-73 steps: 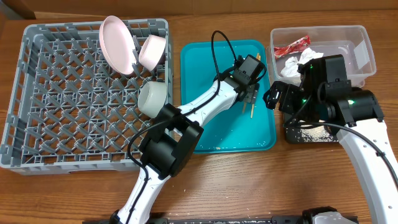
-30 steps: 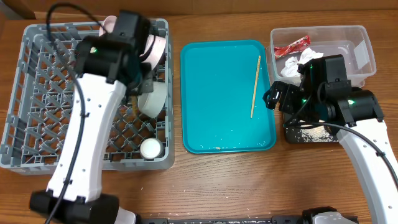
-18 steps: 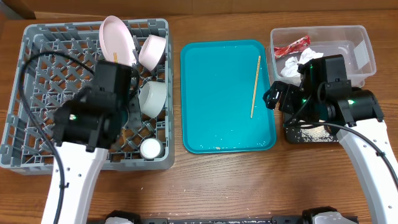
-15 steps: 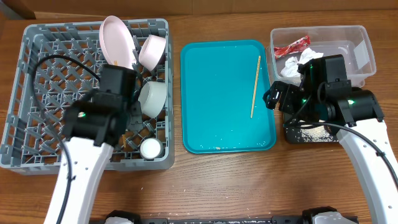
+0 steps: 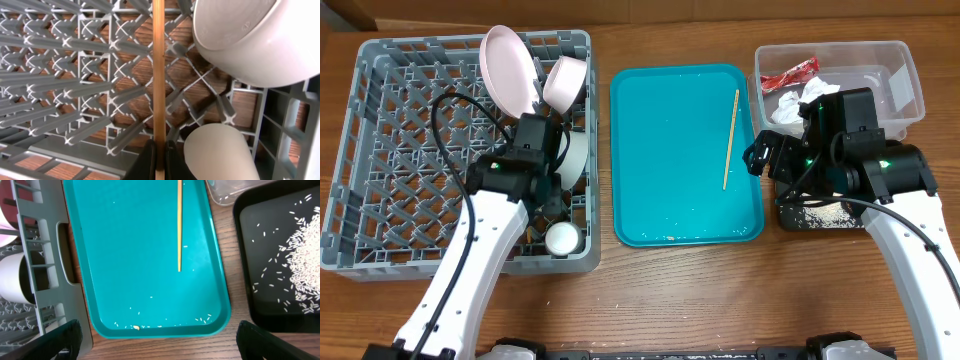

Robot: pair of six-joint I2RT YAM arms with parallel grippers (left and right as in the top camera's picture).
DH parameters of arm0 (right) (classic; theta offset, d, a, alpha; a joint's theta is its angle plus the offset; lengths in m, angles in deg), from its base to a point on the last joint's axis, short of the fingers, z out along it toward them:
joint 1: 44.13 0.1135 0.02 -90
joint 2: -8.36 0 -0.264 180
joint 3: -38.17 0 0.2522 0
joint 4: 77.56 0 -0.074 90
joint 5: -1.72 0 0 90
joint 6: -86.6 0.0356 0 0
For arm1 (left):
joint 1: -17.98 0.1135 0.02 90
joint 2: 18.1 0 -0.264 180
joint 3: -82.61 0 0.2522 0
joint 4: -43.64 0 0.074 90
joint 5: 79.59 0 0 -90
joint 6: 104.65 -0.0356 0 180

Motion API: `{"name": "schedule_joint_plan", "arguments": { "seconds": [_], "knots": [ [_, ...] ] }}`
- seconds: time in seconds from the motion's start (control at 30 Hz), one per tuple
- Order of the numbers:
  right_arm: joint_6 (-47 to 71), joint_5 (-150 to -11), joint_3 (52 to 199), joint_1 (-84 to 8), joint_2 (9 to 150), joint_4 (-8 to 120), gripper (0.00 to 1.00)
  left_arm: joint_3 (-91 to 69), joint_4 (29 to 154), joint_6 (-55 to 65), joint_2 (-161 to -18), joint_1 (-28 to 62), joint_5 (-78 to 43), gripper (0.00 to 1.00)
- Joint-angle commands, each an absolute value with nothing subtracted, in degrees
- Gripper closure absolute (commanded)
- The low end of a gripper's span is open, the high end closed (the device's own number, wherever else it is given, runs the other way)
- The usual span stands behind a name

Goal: Sort waste into correct bins and load items into the dishwasher
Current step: 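Carry the chopstick into the rack and release it between slots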

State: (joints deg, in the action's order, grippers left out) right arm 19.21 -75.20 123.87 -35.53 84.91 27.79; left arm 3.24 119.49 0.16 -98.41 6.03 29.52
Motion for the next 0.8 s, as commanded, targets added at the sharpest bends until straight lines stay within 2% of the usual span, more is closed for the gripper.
{"name": "schedule_joint_plan", "arguments": {
  "seconds": [0.0, 0.23, 0.6, 0.63, 0.67, 0.77],
  "knots": [
    [19.1, -75.6, 125.0, -35.9, 84.7, 28.1, 0.00, 3.9, 118.5, -0.3, -100.7, 6.4, 30.6, 0.96],
    [19.1, -75.6, 125.0, -35.9, 84.7, 28.1, 0.00, 3.9, 118.4, -1.8, -104.2, 6.4, 38.1, 0.96],
    [19.1, -75.6, 125.0, -35.9, 84.7, 28.1, 0.00, 3.9, 115.2, -11.6, -105.0, 6.4, 38.0, 0.96],
    [19.1, -75.6, 125.0, -35.9, 84.7, 28.1, 0.00, 3.9, 114.9, -12.1, -105.0, 6.4, 38.0, 0.93],
    [19.1, -75.6, 125.0, -35.9, 84.7, 28.1, 0.00, 3.9, 114.5, -12.1, -105.0, 6.4, 38.0, 0.73],
    [19.1, -75.6, 125.0, -35.9, 84.7, 28.1, 0.00, 3.9, 113.8, -11.9, -105.0, 6.4, 37.8, 0.59]
  ]
}}
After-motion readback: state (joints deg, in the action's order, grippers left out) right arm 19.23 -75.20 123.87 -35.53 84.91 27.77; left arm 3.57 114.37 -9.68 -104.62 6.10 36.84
